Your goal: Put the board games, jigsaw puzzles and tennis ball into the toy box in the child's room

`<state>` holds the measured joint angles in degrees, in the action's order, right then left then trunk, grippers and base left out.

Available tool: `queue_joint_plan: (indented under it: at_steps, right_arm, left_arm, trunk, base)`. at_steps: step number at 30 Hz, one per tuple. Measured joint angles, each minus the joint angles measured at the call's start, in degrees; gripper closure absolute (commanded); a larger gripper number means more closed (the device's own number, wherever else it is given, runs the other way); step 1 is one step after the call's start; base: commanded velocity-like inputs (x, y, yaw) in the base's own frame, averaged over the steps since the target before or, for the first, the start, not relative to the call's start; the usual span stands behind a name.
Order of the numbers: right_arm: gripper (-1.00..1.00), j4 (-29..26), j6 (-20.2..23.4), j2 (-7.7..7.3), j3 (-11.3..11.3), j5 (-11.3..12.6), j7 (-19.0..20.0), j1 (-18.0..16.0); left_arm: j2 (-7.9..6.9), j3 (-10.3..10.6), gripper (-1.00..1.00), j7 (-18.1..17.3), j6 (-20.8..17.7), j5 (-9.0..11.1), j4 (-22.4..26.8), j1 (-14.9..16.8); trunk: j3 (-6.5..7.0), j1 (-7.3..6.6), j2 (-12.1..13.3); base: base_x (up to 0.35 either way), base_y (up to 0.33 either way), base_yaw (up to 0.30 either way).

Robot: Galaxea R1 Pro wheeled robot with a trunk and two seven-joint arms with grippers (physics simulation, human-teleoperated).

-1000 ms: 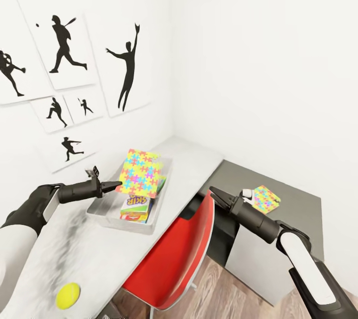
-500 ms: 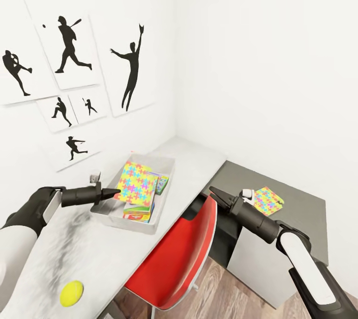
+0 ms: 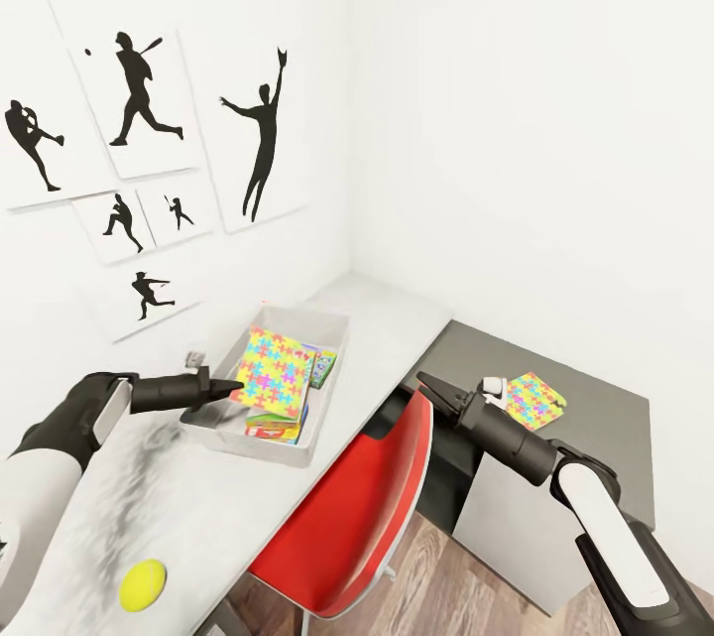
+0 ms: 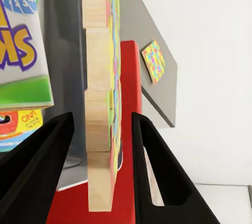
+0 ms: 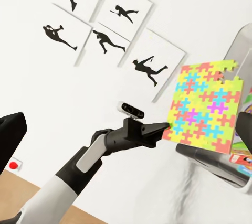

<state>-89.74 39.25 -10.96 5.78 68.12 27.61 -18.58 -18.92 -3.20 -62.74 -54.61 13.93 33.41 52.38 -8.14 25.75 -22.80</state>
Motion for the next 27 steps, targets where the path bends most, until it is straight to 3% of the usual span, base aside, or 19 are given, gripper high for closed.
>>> queue_joint_plan:
  at_steps: [5, 13, 24, 25, 27]
  right_arm:
    - [-1.0, 0.0, 0.0, 0.0, 0.0, 0.0, 0.0, 0.0]
    - [-1.0, 0.0, 0.0, 0.0, 0.0, -0.1, 0.0, 0.0]
    - [-1.0, 0.0, 0.0, 0.0, 0.0, -0.1, 0.0, 0.0]
    - [-1.0, 0.0, 0.0, 0.0, 0.0, -0.1, 0.0, 0.0]
    - [-1.0, 0.0, 0.0, 0.0, 0.0, -0.1, 0.0, 0.0]
  left_arm:
    - [0.74, 0.0, 1.0, 0.8, 0.2, 0.0, 0.0, 0.0]
    - [1.68, 0.0, 1.0, 6.5, 1.4, 0.0, 0.4, 0.1]
    - [2.44, 0.0, 1.0, 10.4, 2.4, 0.1, 0.4, 0.1]
    - [2.45, 0.0, -1.0, 10.5, 2.4, 0.1, 0.4, 0.1]
    - [2.47, 0.0, -1.0, 10.5, 2.4, 0.1, 0.4, 0.1]
  trunk:
    - [0.0, 0.0, 0.0]
    - [0.0, 0.0, 0.0]
    - [0.0, 0.0, 0.0]
    - [0.0, 0.0, 0.0]
    - [0.0, 0.0, 0.0]
  base:
    - [0.0, 0.0, 0.0]
    - [0.0, 0.0, 0.0]
    - [0.0, 0.0, 0.0]
    - [0.0, 0.0, 0.0]
    - [0.0, 0.0, 0.0]
